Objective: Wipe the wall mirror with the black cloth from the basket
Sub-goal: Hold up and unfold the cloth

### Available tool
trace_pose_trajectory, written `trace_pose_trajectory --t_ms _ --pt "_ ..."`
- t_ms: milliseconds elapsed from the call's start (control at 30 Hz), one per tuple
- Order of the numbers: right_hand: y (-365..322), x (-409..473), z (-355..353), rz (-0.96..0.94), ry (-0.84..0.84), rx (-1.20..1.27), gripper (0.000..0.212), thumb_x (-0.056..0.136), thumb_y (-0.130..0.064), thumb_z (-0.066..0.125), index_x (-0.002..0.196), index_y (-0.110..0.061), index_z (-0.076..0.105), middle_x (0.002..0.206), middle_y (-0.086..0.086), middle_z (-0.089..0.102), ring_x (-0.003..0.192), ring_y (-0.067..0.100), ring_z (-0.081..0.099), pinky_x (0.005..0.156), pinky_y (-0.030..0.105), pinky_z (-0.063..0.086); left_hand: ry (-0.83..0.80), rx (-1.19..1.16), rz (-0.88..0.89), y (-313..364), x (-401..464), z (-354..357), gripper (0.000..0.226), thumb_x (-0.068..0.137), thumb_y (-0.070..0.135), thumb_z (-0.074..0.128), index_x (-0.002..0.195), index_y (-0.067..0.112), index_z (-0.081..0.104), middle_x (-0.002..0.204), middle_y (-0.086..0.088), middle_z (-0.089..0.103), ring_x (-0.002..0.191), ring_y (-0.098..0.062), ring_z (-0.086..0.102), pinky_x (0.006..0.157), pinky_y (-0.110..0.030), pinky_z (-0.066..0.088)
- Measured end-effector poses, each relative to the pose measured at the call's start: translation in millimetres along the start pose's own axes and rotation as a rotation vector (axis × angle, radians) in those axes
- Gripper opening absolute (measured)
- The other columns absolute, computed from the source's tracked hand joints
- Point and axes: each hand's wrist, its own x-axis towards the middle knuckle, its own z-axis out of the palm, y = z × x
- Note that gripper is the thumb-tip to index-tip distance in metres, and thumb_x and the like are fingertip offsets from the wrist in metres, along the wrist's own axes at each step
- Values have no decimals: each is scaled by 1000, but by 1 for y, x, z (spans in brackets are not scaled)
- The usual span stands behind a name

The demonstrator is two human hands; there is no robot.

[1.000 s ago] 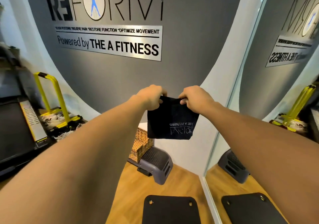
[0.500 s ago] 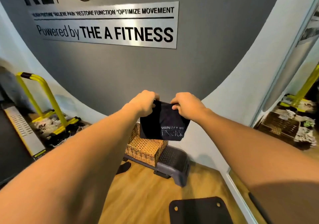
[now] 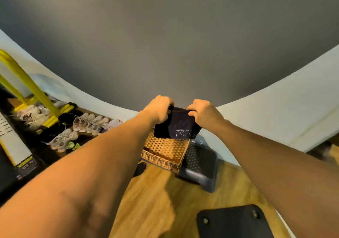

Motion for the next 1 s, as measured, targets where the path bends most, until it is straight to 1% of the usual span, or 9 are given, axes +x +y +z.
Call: trace_pose_trajectory --t_ms 133,300,367,467,500,633,733,867,1000 --pt "19 64 51 42 6 52 23 103 -11 57 117 -15 75 94 1 53 97 32 61 83 43 51 -81 -34 5 -54 66 40 17 92 5 63 106 12 68 104 -18 70 99 -41 63 83 -49 55" --pt "55 167 147 136 -54 97 25 100 -9 61 119 -16 75 105 8 63 102 34 63 89 43 52 -153 -109 21 -137 165 117 21 94 6 62 112 12 71 111 -18 71 106 -39 63 85 -39 52" --pt "72 204 198 197 -111 126 29 100 -5 60 125 -14 73 112 5 65 108 28 63 93 30 49 -225 -100 27 -170 205 160 24 95 7 61 117 12 70 116 -15 70 110 -36 62 88 -36 49" --pt "95 245 273 282 -220 190 33 100 2 58 129 -10 69 117 -4 61 115 14 61 79 5 35 -343 -150 -1 -221 248 231 26 95 3 62 118 12 67 118 -17 68 111 -37 63 92 -44 54" --pt "102 258 301 322 -244 235 33 100 4 58 128 -8 69 114 -5 58 114 13 61 77 3 34 -388 -155 3 -238 261 256 26 95 3 63 118 13 67 118 -16 67 111 -36 62 91 -47 54" --pt "126 297 403 397 -417 299 32 104 -6 54 134 -9 65 129 8 58 121 26 58 90 21 41 -597 -156 14 -287 292 337 26 97 3 60 121 11 67 121 -15 65 113 -34 61 94 -47 53" --pt "133 305 470 417 -463 267 30 101 -5 53 126 -7 69 129 12 59 118 29 56 79 20 38 -677 -161 4 -321 307 398 26 97 4 60 120 14 67 123 -12 63 114 -32 60 95 -45 53" --pt "132 310 535 500 -608 291 38 98 -5 58 128 -23 69 143 5 54 131 23 53 105 33 44 -800 -133 -13 -354 312 457 37 99 10 62 134 20 61 139 -9 53 126 -29 51 102 -38 46" --pt "144 335 564 558 -651 296 46 96 2 59 133 -24 65 157 5 41 136 31 48 110 41 46 -849 -131 -80 -375 338 499 42 99 6 58 140 19 55 144 -9 48 126 -29 53 104 -40 50"
